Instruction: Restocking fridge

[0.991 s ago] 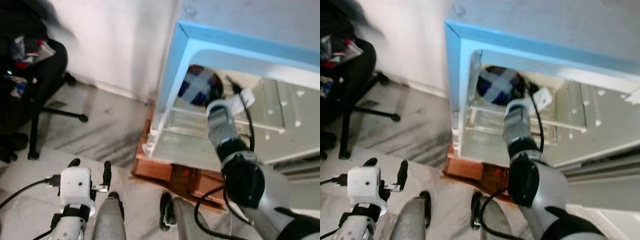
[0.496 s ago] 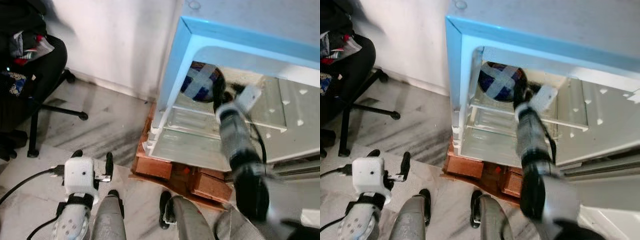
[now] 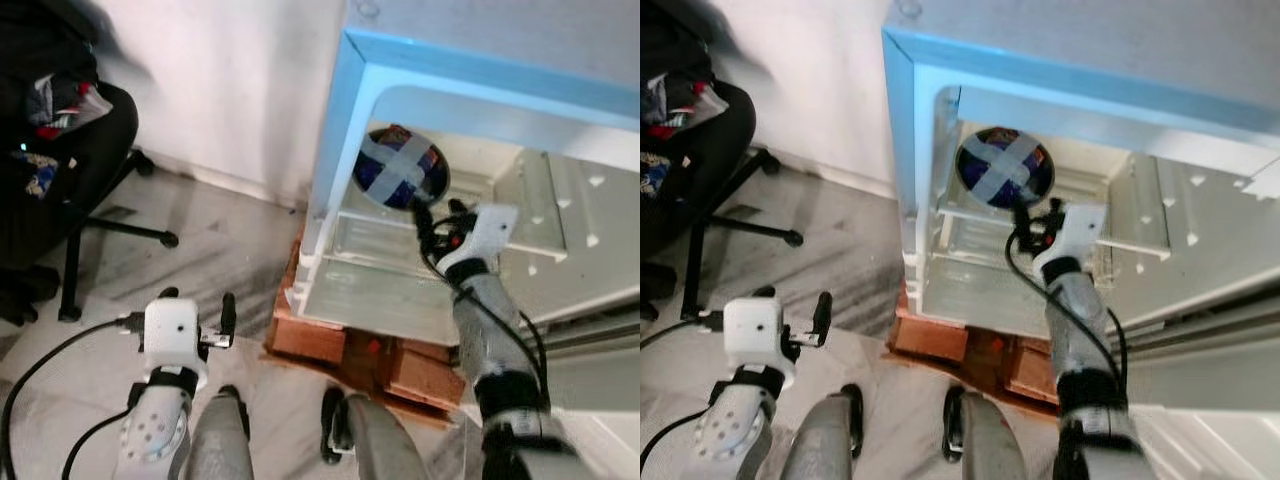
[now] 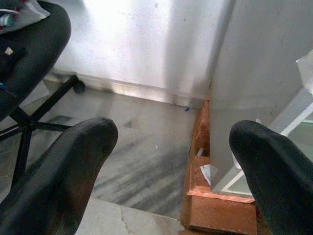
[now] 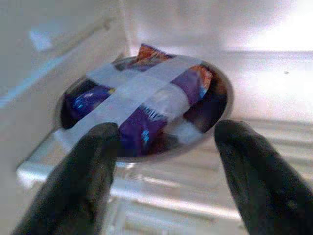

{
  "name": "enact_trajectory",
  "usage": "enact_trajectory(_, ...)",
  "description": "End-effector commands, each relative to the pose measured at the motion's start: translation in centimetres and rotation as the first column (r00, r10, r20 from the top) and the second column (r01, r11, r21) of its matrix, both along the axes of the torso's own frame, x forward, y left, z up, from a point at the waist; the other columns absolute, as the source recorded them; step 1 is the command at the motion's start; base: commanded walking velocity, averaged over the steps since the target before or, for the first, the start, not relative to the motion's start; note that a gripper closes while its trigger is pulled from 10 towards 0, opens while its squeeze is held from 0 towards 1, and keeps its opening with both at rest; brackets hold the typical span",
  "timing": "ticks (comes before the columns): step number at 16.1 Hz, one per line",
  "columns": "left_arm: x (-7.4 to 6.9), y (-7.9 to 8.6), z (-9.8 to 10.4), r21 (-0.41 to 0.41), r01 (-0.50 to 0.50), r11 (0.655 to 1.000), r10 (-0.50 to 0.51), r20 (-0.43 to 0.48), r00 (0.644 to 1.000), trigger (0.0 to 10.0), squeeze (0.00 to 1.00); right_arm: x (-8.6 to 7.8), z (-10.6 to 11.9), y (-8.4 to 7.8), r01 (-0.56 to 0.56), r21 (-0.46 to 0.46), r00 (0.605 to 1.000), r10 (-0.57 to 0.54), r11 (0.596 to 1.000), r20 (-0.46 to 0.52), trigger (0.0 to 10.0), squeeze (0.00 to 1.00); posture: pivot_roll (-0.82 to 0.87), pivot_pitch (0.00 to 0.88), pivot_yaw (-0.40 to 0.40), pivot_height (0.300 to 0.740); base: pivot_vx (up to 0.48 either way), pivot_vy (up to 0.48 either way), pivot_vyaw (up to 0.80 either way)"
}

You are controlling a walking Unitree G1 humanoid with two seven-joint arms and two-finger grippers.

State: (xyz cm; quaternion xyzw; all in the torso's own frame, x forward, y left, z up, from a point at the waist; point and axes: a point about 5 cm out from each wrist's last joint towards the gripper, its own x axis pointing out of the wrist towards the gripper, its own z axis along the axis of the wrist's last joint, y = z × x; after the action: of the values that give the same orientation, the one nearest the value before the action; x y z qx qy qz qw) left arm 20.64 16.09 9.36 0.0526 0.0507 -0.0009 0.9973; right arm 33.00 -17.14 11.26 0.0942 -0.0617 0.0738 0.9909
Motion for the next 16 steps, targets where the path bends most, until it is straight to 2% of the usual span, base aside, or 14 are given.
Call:
enact_trajectory(1,-0.3,0.1,-0.4,0.003,-0.003,1.0,0.003,-0.014,1.0,10.0,0.0,-1.0,-0.3,-0.5,0.009,-0.004,1.0,-0.009,1.0,-0.016,10.0,1.0,0.22,0.207,-0.082,0.74,0.0,0.0,0.0)
enact_trajectory(3,-0.1,0.2,-0.4,0.018,-0.003,1.0,0.003,-0.001,1.0,10.0,0.0,-2.2,0.2,-0.4,-0.006,-0.019,1.0,0.006,1.0,0.005,10.0,1.0,0.2,0.196,-0.078,0.74,0.0,0.0,0.0)
enact_trajectory(5,0.4,-0.7,-0.4,0.033,0.043,0.999,-0.044,0.014,0.999,10.0,0.0,-4.7,1.0,0.8,-0.085,-0.163,0.993,0.097,0.983,0.065,10.0,1.0,0.18,0.183,-0.076,0.74,0.0,0.0,0.0)
enact_trajectory(6,0.7,-0.9,-0.3,0.041,0.053,0.998,-0.054,0.024,0.998,10.0,0.0,-5.0,1.1,0.9,-0.08,-0.176,0.994,0.093,0.981,0.063,10.0,1.0,0.17,0.183,-0.076,0.74,0.0,0.0,0.0)
enact_trajectory(7,1.7,-1.3,0.1,0.053,0.052,0.997,-0.054,0.043,0.998,10.0,0.0,-5.8,0.9,1.0,-0.046,-0.171,0.997,0.055,0.984,0.049,10.0,0.54,0.18,0.185,-0.066,0.74,0.0,0.0,0.0)
enact_trajectory(8,2.5,-1.2,0.3,0.069,0.029,0.997,-0.033,0.046,0.998,10.0,0.0,-6.4,0.7,1.0,-0.011,-0.173,0.999,0.018,0.985,0.04,10.0,0.0,0.18,0.186,-0.053,0.74,0.0,0.0,0.0)
enact_trajectory(10,3.1,-1.2,0.9,0.085,0.051,0.995,-0.058,0.088,0.994,10.0,0.0,-7.2,-0.1,0.9,0.049,-0.151,0.999,-0.049,0.987,0.002,10.0,0.0,0.17,0.182,-0.045,0.74,0.0,0.0,0.0)
enact_trajectory(12,3.8,-1.4,1.1,0.11,0.1,0.989,-0.112,0.107,0.988,10.0,0.0,-7.5,-0.3,1.0,0.075,-0.218,0.997,-0.077,0.973,-0.005,10.0,0.0,0.17,0.168,-0.05,0.74,0.0,0.0,0.0)
enact_trajectory(14,4.1,-1.8,1.3,0.136,0.158,0.978,-0.175,0.122,0.977,10.0,0.0,-7.3,-0.2,0.6,0.086,-0.202,0.996,-0.09,0.976,-0.011,10.0,0.0,0.17,0.15,-0.058,0.74,0.0,0.0,0.0)
enact_trajectory(16,4.1,-1.9,0.7,0.114,0.134,0.984,-0.146,0.102,0.984,10.0,0.0,-7.1,-0.4,0.7,0.089,-0.181,0.995,-0.096,0.979,-0.034,10.0,0.0,0.17,0.141,-0.063,0.74,-0.283,0.0,0.0)
